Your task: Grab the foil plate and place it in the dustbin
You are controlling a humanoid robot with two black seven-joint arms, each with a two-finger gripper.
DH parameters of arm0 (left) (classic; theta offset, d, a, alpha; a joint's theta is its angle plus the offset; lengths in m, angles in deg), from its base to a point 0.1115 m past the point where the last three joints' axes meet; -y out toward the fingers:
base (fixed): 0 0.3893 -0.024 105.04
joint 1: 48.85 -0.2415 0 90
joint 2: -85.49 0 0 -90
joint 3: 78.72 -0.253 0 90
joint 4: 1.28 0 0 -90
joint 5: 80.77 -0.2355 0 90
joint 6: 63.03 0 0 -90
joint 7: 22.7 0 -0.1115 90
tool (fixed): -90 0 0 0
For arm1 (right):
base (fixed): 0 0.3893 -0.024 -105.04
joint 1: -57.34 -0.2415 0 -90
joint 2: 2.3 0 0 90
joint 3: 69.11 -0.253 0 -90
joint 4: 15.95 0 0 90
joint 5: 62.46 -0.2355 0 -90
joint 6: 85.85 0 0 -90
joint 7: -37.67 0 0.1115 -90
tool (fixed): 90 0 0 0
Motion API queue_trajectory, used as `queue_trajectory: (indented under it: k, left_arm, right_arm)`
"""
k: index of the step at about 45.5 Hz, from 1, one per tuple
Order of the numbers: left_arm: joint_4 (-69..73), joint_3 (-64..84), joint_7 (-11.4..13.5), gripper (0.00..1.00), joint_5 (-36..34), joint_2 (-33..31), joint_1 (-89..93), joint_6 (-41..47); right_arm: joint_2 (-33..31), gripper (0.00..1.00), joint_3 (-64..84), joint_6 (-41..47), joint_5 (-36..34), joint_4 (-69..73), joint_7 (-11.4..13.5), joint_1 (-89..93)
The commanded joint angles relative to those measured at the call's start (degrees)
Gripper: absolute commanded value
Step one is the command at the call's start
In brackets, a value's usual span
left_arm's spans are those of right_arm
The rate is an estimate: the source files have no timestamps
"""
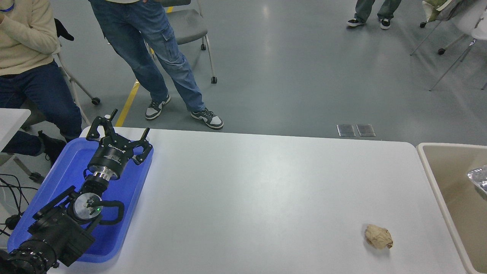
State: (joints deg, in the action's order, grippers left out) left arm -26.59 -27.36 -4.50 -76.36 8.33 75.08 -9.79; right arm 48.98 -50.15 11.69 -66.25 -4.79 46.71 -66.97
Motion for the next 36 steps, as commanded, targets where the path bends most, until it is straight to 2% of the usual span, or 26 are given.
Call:
queue_trajectory:
  k: [1,3,4,7,8,11,15,22,36]
  left_arm:
    - [0.0,0.1,0.0,1.0,0.0,0.0,0.0,0.0]
    - [0.0,0.0,0.0,1.0,0.0,0.0,0.0,0.0]
    - [0.0,0.1,0.0,1.0,0.0,0.0,0.0,0.0]
    - [0.0,0.1,0.0,1.0,0.1,0.0,0.0,0.0]
    - [0.0,0.0,0.0,1.0,0.1,0.0,0.0,-0.1]
    - [0.0,0.1,0.0,1.0,0.1,0.0,0.0,0.0]
    - [0.0,0.1,0.0,1.0,0.1,0.0,0.0,-0.1]
    - [0.0,0.1,0.0,1.0,0.1,0.0,0.0,0.0]
    - [0.0,0.0,0.0,1.0,0.0,0.0,0.0,0.0]
  right_arm:
    - [1.2,0.0,-0.7,-2.6,0.4,-0.3,0.2,0.1]
    - [1.3,0.0,-0.6,-3.3,0.4,-0.3,0.2,0.1]
    - [1.3,0.05,-0.4,-3.8,0.5,-0.3,0.2,0.1]
    - [1.3,0.36,-0.2,-5.6,0.6,-0.3,0.1,0.1]
    - [1.3,0.44,0.0,-6.4,0.6,-0.3,0.1,0.1]
    - [1.7,0.58,0.0,-8.2,1.3,-0.3,0.1,0.2]
    - [2.2,0.86,0.0,-10.2,3.5,-0.3,0.0,0.2]
    - [2.3,0.98,0.0,-11.1,4.6,-0.3,0.0,-0.1]
    - [2.5,1.0,0.1,-11.1,4.8,-0.8,0.0,-0.3]
